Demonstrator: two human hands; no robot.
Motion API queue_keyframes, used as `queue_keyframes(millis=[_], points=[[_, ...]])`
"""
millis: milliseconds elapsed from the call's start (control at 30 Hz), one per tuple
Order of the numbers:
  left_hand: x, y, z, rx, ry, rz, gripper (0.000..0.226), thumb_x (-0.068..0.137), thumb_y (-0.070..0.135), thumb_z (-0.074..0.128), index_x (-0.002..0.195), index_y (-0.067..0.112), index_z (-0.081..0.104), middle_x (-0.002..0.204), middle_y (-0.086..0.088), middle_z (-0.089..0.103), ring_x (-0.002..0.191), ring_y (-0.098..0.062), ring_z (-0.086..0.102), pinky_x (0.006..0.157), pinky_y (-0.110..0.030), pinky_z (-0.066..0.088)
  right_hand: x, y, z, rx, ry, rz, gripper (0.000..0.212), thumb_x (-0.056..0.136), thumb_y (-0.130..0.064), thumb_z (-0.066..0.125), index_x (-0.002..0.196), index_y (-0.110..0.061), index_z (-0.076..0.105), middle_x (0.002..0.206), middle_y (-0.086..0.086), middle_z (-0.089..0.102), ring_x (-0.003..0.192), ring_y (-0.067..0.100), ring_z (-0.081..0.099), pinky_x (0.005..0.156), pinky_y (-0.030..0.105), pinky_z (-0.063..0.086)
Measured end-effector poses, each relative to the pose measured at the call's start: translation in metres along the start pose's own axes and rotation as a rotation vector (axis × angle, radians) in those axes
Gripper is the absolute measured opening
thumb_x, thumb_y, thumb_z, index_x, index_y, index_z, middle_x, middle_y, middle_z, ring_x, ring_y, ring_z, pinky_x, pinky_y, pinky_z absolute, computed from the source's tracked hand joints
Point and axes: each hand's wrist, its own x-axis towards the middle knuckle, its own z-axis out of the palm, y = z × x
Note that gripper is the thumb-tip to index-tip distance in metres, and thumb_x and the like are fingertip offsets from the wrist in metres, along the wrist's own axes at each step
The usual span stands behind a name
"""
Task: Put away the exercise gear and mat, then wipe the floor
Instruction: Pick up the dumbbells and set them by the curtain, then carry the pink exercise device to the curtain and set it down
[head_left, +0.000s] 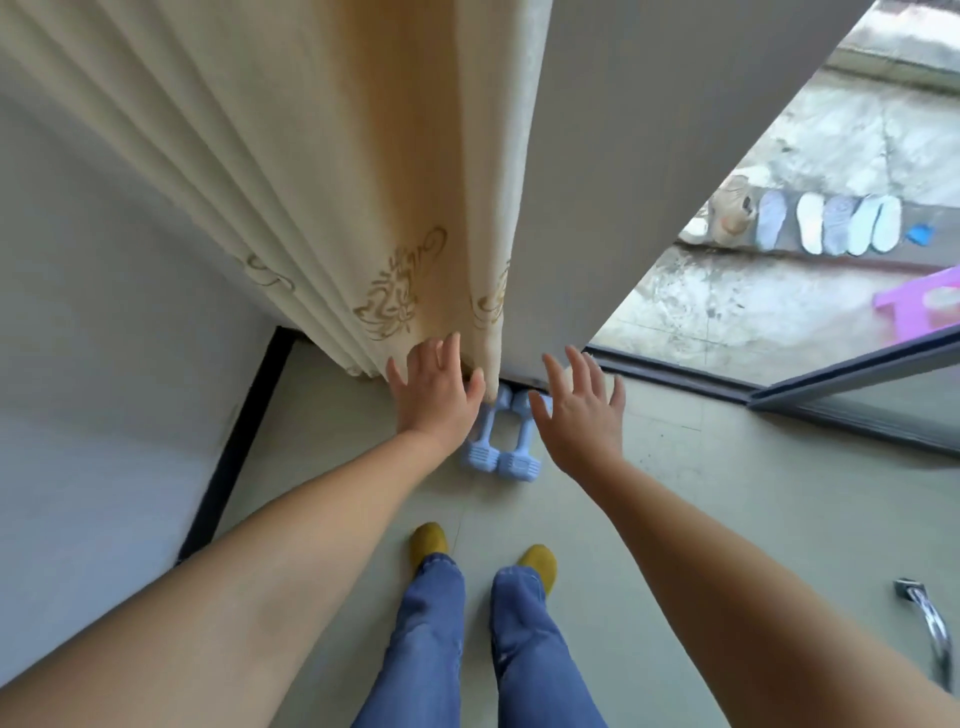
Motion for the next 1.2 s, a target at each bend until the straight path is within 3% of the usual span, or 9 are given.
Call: queue_keyframes(millis=[300,467,600,767,833,900,967,1067,1200], points=[[-0.050,-0.015,-0.082,0.160,0.059,0.011,0.059,0.093,0.042,0.036,0.146,0.016,0.031,0.141,-0.009,0.040,0.132,-0.027,0.036,0.108,-0.063,0.016,-0.039,-0.053,-0.053,-0.134,-0.029,-0.262,0.055,0.101,-0.046,0.017,0.151,-0.029,0.003,0.160,0.001,-0.005,0.147,0.021,-0.010,0.115,0.056,-0.007],[-0.081,-0.038,-0.103,0.174,0.219,-0.206,0.056,0.082,0.037,0.062,0.131,0.011,0.052,0.120,-0.013,0.059,0.113,-0.031,0.056,0.096,-0.070,0.034,-0.039,-0.079,-0.063,-0.182,-0.027,-0.517,0.058,0.097,-0.049,0.009,0.151,-0.028,0.007,0.160,0.002,0.000,0.147,0.021,-0.008,0.114,0.058,-0.006],[-0.133,-0.039,-0.106,0.162,0.280,-0.512,0.059,0.077,0.034,0.071,0.129,0.011,0.055,0.117,-0.012,0.061,0.108,-0.030,0.059,0.095,-0.068,0.037,-0.047,-0.085,-0.076,-0.248,-0.060,-0.746,0.082,0.076,-0.054,-0.011,0.151,-0.029,0.012,0.160,0.002,0.005,0.148,0.021,-0.002,0.112,0.058,-0.007],[-0.208,-0.017,-0.092,0.132,0.275,-0.800,0.057,0.095,0.042,0.041,0.146,0.017,0.032,0.141,-0.009,0.044,0.131,-0.026,0.040,0.110,-0.061,0.015,-0.069,-0.090,-0.079,-0.373,-0.009,-0.973,0.051,0.081,-0.044,0.053,0.127,-0.023,0.051,0.131,0.007,0.058,0.121,0.025,0.056,0.089,0.067,0.041],[-0.245,-0.005,-0.086,0.113,0.310,-0.867,0.055,0.094,0.041,0.038,0.141,0.015,0.041,0.134,-0.011,0.052,0.125,-0.026,0.049,0.107,-0.063,0.025,-0.089,-0.100,-0.081,-0.418,-0.024,-1.100,0.054,0.086,-0.046,0.040,0.135,-0.023,0.047,0.141,0.009,0.048,0.132,0.025,0.046,0.098,0.066,0.035],[-0.284,0.002,-0.081,0.101,0.293,-0.951,0.058,0.088,0.043,0.032,0.134,0.013,0.051,0.121,-0.011,0.062,0.113,-0.026,0.059,0.097,-0.065,0.039,-0.114,-0.112,-0.077,-0.490,-0.052,-1.243,0.068,0.086,-0.048,0.006,0.149,-0.026,0.021,0.158,0.007,0.016,0.147,0.024,0.012,0.112,0.061,0.010],[-0.326,0.005,-0.078,0.047,0.316,-1.091,0.057,0.093,0.043,0.029,0.141,0.015,0.042,0.131,-0.010,0.055,0.122,-0.025,0.051,0.104,-0.064,0.032,-0.145,-0.125,-0.072,-0.491,-0.096,-1.356,0.077,0.079,-0.050,-0.012,0.151,-0.027,0.005,0.160,0.003,-0.002,0.148,0.021,-0.006,0.114,0.056,-0.003],[-0.382,0.008,-0.071,-0.095,0.396,-1.349,0.058,0.100,0.043,0.026,0.151,0.019,0.011,0.151,-0.006,0.027,0.141,-0.021,0.022,0.114,-0.056,0.008,-0.197,-0.136,-0.056,-0.486,-0.096,-1.545,0.057,0.097,-0.046,0.008,0.151,-0.027,0.005,0.160,0.004,-0.003,0.148,0.021,-0.006,0.115,0.055,-0.004],[-0.459,0.032,-0.059,-0.190,0.498,-1.562,0.058,0.099,0.045,0.026,0.151,0.022,0.010,0.154,-0.006,0.021,0.143,-0.022,0.017,0.114,-0.055,0.009,-0.267,-0.136,-0.033,-0.573,-0.133,-1.739,0.056,0.100,-0.046,0.015,0.151,-0.028,0.002,0.160,0.003,-0.002,0.148,0.021,-0.003,0.117,0.056,0.000]])
